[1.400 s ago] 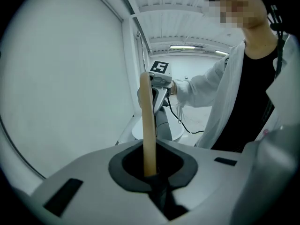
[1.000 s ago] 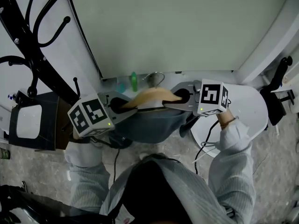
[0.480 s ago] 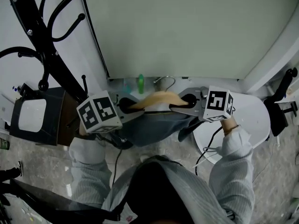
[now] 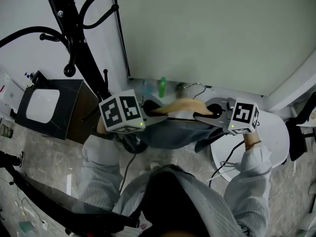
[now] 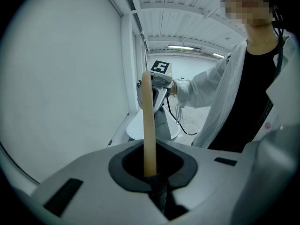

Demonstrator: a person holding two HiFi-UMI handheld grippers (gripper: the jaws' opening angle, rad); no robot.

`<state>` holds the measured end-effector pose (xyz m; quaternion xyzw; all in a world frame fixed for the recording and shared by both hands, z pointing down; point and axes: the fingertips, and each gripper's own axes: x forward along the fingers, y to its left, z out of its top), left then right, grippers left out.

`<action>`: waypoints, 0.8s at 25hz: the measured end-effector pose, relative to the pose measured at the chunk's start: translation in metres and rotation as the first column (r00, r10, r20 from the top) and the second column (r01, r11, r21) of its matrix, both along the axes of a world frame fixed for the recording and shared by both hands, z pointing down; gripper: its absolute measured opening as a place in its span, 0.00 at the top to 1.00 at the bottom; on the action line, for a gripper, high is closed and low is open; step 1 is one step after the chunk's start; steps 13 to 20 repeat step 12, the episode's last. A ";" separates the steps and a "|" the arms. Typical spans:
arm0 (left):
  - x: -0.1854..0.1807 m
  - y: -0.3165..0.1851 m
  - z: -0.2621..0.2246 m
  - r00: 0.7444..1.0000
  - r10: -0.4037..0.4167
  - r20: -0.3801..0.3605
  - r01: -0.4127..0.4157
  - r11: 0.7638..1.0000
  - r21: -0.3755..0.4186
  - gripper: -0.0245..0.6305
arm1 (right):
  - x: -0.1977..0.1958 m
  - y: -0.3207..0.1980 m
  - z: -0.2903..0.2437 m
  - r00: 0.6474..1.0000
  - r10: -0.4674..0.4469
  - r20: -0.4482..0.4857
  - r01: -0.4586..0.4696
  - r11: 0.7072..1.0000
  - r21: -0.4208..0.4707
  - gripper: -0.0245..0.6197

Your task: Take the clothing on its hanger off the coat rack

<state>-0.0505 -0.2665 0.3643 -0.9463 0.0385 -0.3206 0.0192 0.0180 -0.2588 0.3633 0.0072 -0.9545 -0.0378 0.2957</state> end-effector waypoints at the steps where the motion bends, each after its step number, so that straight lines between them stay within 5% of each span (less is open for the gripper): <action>1: -0.001 0.000 0.000 1.000 -0.002 -0.002 0.002 1.000 -0.002 0.92 | -0.001 0.000 0.000 1.000 -0.005 -0.005 0.005 1.000 0.000 0.96; 20: 0.000 0.007 -0.001 1.000 0.024 -0.003 -0.024 1.000 -0.010 0.93 | -0.001 0.010 -0.001 1.000 0.001 -0.012 -0.001 1.000 0.002 0.96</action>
